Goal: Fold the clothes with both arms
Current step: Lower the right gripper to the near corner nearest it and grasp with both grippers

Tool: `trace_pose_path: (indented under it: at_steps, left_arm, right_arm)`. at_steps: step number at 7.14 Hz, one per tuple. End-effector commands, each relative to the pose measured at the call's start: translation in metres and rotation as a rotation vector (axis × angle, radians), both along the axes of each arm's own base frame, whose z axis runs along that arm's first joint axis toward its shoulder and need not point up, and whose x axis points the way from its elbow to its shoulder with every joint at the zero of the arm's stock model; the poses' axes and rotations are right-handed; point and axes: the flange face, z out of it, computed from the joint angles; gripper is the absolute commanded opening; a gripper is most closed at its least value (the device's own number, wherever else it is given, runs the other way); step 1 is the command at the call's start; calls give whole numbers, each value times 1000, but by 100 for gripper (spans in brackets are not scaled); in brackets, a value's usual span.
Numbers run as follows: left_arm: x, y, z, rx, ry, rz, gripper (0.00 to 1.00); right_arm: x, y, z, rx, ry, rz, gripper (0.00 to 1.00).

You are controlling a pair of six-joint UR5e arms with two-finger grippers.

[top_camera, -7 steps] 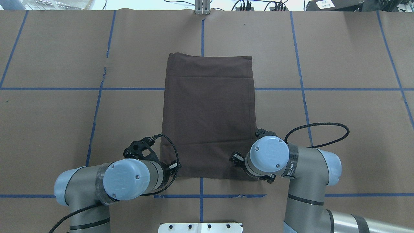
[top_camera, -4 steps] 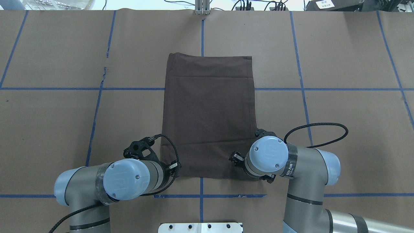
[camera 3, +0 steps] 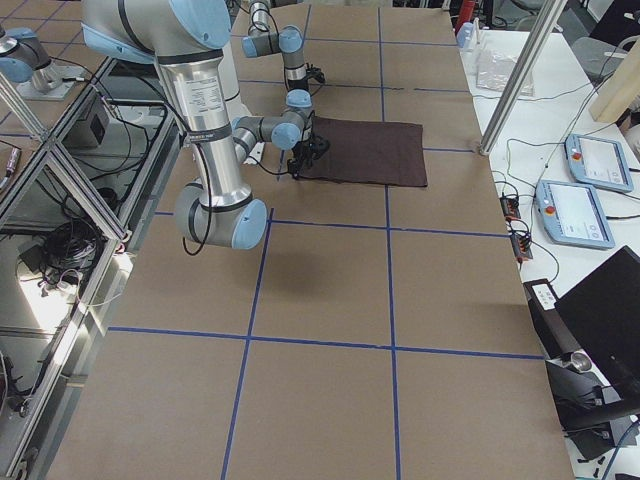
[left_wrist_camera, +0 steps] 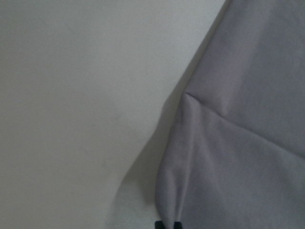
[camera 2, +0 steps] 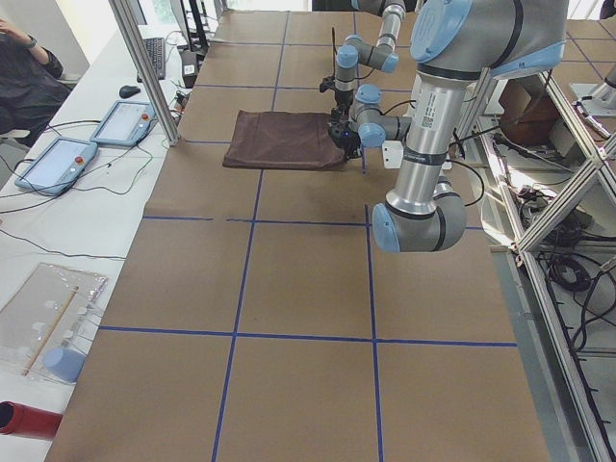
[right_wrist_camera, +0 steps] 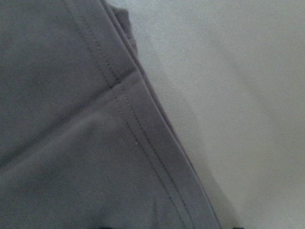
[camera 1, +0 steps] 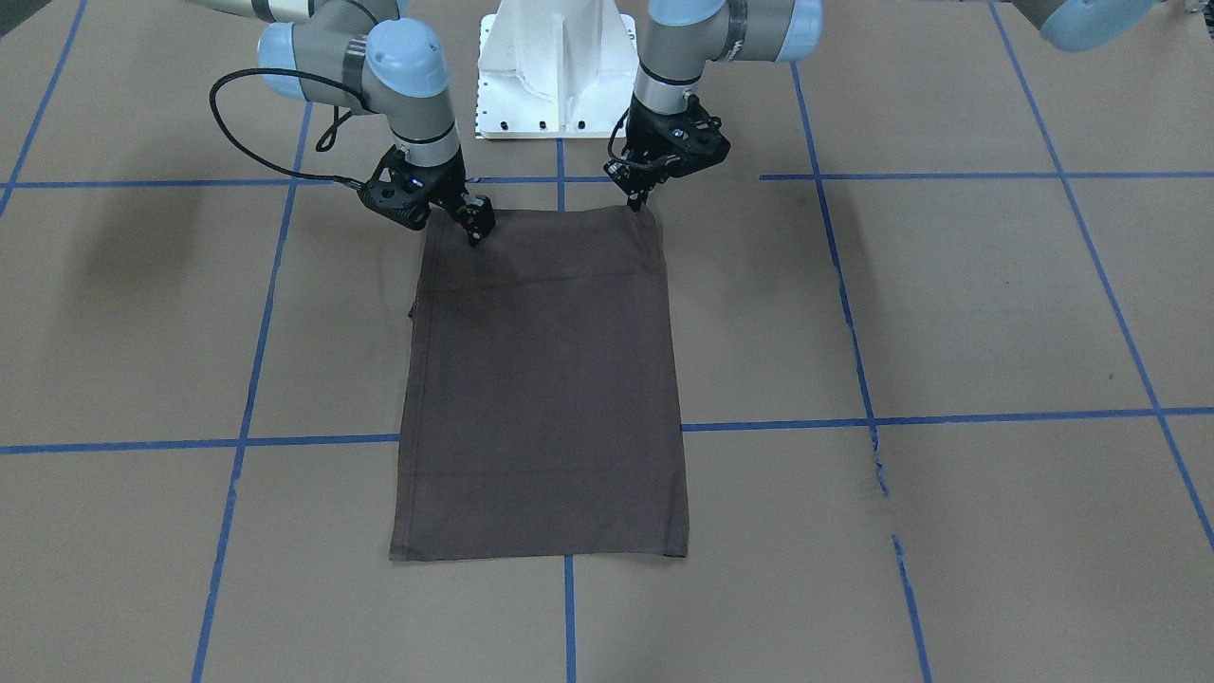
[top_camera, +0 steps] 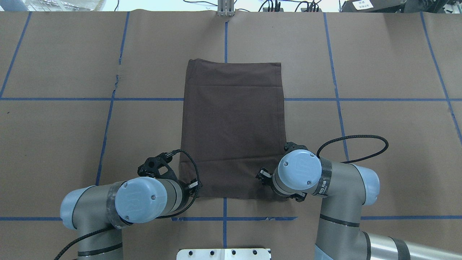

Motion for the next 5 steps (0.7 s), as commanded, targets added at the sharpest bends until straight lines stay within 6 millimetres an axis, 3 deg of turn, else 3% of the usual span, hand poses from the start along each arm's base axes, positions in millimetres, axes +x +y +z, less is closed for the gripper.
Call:
trace_pose_path:
  at_steps: [1,5]
  left_arm:
    - [0,-1,0,0,-1,-2,0]
    - [0,-1,1,0,-2,-2,0]
  right_arm:
    - [3,-4,-4,0,-8,3,0]
    - [1,-9,-15,3,-18,10,0]
